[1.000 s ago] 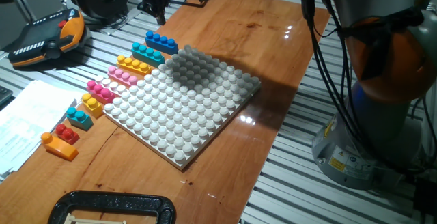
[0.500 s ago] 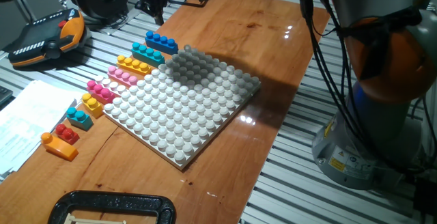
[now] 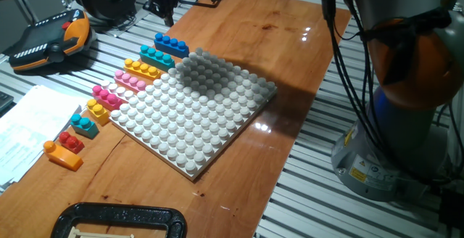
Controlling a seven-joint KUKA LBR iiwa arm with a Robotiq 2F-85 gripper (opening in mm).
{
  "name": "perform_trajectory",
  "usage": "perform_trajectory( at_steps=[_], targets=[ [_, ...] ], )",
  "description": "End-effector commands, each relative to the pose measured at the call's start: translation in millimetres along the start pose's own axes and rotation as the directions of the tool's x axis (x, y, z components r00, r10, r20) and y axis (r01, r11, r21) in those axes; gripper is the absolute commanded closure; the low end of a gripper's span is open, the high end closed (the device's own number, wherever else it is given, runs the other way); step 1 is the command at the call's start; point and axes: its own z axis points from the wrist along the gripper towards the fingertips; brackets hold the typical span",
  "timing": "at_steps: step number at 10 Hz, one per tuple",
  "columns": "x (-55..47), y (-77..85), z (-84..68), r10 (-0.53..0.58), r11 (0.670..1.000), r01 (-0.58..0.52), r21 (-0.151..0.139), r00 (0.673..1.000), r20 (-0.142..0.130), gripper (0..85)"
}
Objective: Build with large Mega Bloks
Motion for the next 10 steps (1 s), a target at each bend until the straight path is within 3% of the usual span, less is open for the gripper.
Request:
perform_trajectory(
  at_steps=[1, 3, 5, 9, 10],
  targets=[
    [0.0, 0.1, 0.2, 0.002, 1.0, -0.002, 0.006, 1.0, 0.012, 85.0],
    [-0.9, -0.6, 1.0, -0.002, 1.0, 0.001, 0.018, 0.999, 0.032, 85.0],
    [-12.3, -9.0, 7.1, -0.019, 1.0, 0.018, 0.025, 0.999, 0.04, 85.0],
    [-54.5, -19.4, 28.9, -0.045, 0.999, 0.044, 0.025, 0.998, 0.049, 85.0],
    [-67.0, -24.7, 32.7, -0.054, 0.998, 0.053, 0.019, 0.998, 0.039, 85.0]
  ],
)
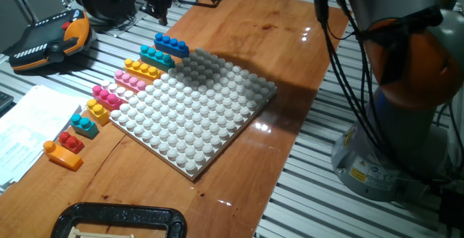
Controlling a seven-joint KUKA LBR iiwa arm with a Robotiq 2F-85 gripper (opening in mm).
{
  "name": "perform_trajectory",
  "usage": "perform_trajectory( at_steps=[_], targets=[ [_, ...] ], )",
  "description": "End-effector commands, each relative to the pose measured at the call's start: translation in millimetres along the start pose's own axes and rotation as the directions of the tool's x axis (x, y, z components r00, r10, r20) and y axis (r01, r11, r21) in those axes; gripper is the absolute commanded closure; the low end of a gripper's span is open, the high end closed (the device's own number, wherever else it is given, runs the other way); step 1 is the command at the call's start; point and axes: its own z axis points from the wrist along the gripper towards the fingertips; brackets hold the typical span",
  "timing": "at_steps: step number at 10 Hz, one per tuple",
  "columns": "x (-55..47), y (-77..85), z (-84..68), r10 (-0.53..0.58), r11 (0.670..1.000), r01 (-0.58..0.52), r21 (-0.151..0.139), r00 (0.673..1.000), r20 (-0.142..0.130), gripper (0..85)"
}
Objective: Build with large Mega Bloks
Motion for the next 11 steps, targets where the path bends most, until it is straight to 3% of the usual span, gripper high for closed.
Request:
perform_trajectory(
  at_steps=[1, 7, 11],
  targets=[
    [-8.8, -4.4, 3.8, -0.002, 1.0, 0.002, -0.007, 1.0, -0.005, 85.0],
    [-37.0, -22.9, 28.9, -0.068, 0.998, 0.068, -0.002, 0.998, 0.003, 85.0],
    [-43.2, -30.0, 38.6, -0.088, 0.996, 0.088, -0.009, 0.996, 0.009, 85.0]
  ],
)
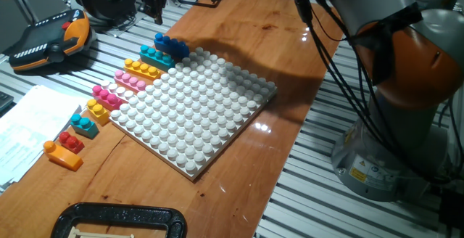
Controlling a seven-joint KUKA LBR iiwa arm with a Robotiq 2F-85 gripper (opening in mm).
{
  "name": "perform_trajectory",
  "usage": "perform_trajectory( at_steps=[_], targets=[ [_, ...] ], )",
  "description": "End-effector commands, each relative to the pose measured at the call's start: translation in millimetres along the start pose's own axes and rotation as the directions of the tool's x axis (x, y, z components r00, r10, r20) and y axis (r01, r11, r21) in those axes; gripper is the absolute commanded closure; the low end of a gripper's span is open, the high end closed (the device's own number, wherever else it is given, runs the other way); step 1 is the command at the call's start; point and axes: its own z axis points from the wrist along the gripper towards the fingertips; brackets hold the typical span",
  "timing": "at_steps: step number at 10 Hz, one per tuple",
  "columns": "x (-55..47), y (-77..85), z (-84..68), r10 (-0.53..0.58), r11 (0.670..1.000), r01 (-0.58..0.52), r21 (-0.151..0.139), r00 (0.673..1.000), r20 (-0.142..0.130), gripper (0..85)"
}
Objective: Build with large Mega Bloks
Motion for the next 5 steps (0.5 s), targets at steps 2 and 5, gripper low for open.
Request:
perform_trajectory(
  at_steps=[2, 5],
  targets=[
    [-0.2, 0.9, -0.2, 0.04, 0.999, -0.04, 0.017, 0.999, -0.006, 85.0],
    [-0.2, 0.9, -0.2, 0.09, 0.996, -0.09, 0.015, 0.996, 0.019, 85.0]
  ],
)
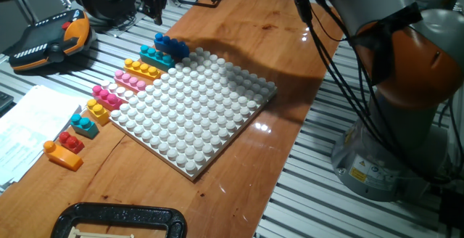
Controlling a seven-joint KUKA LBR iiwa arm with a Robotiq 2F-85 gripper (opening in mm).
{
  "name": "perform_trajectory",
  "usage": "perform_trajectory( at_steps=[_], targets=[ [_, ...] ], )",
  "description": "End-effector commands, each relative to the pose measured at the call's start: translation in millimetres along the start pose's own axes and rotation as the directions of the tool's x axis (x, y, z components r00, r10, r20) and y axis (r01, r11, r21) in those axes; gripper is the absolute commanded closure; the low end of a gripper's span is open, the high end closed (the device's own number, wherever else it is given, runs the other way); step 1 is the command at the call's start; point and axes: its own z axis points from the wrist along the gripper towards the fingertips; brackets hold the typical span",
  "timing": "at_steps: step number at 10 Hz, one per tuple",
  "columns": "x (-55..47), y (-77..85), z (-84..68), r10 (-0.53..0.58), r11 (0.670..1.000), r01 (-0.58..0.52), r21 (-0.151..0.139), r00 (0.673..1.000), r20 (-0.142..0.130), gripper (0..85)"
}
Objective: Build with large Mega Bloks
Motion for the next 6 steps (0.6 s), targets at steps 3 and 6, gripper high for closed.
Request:
perform_trajectory(
  at_steps=[3, 6],
  targets=[
    [0.1, 0.2, 0.2, 0.002, 1.0, -0.003, 0.024, 1.0, 0.03, 85.0],
    [-9.5, -23.0, 12.2, -0.043, 0.999, 0.043, -0.01, 0.999, -0.005, 85.0]
  ],
)
